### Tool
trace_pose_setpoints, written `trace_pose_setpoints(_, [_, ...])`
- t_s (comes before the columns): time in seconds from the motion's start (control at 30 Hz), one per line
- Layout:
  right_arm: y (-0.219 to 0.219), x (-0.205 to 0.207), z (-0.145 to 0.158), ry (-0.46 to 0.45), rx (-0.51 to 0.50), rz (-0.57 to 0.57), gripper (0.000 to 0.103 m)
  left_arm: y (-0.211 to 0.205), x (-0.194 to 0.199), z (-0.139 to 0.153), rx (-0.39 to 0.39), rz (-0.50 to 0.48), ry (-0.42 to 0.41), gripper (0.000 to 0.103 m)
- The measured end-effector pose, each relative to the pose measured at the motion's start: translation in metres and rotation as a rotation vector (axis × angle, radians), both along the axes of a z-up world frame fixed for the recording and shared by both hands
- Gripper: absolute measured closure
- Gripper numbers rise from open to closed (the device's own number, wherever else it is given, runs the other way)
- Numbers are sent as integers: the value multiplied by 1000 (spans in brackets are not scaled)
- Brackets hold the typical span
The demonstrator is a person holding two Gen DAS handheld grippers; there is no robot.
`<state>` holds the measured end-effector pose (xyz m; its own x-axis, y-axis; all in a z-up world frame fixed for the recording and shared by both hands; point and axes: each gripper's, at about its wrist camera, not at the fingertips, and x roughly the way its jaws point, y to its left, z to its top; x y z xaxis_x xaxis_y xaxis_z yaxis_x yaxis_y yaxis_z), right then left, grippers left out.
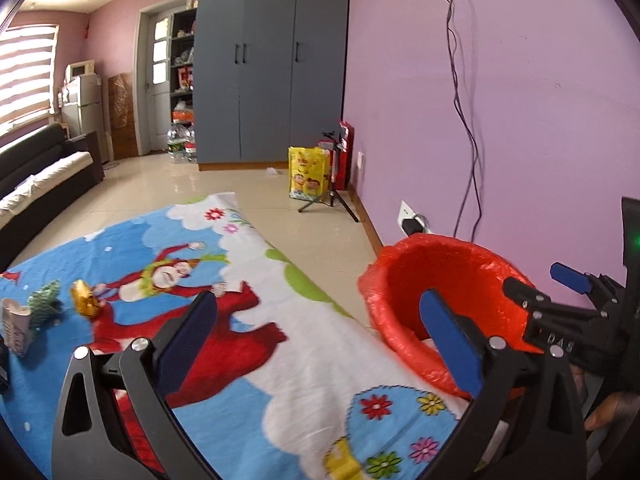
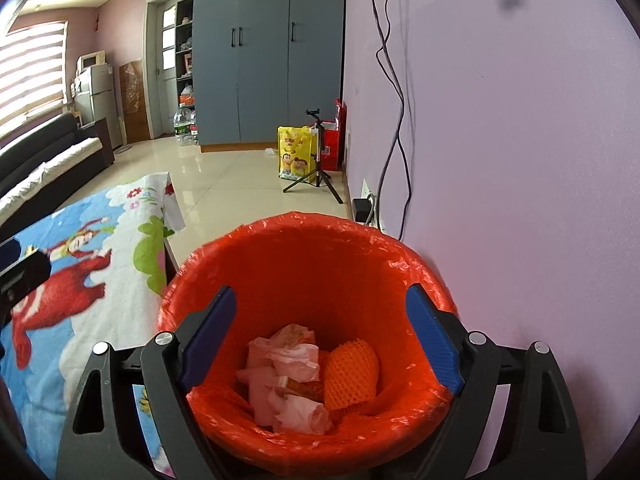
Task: Collect trash
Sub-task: 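Move both open tools back over the trash on the bedspread, then grasp the black DORMI box with the left tool while the right tool grasps the white paper cup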
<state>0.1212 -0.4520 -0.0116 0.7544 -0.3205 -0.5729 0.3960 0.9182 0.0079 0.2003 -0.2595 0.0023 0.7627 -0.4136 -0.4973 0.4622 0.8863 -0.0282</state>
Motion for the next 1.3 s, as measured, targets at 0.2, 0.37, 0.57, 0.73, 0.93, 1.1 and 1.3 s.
trace_pose_setpoints(0.2, [27,12,14,-51,26,15,19,32,-4,12,-15,38,-79,5])
trace_pose_setpoints(0.37, [75,31,20,-58,6,108,19,70,8,15,19,73,-9,5])
trace_pose_setpoints(0.57, [132,49,18,-42,-17,217,19,121,21,13,15,154,66,5])
trace_pose_setpoints(0.73, [167,61,14,-31,4,271,19,166,24,17,-11,274,66,5])
trace_pose_setpoints(0.93, [209,70,14,-33,34,338,19,225,26,16,-4,434,57,5])
trace_pose_setpoints(1.1, [244,72,10,-21,28,413,19,271,27,14,27,541,71,6])
trace_pose_setpoints(1.3, [269,77,6,-11,82,449,19,304,30,8,83,651,90,6])
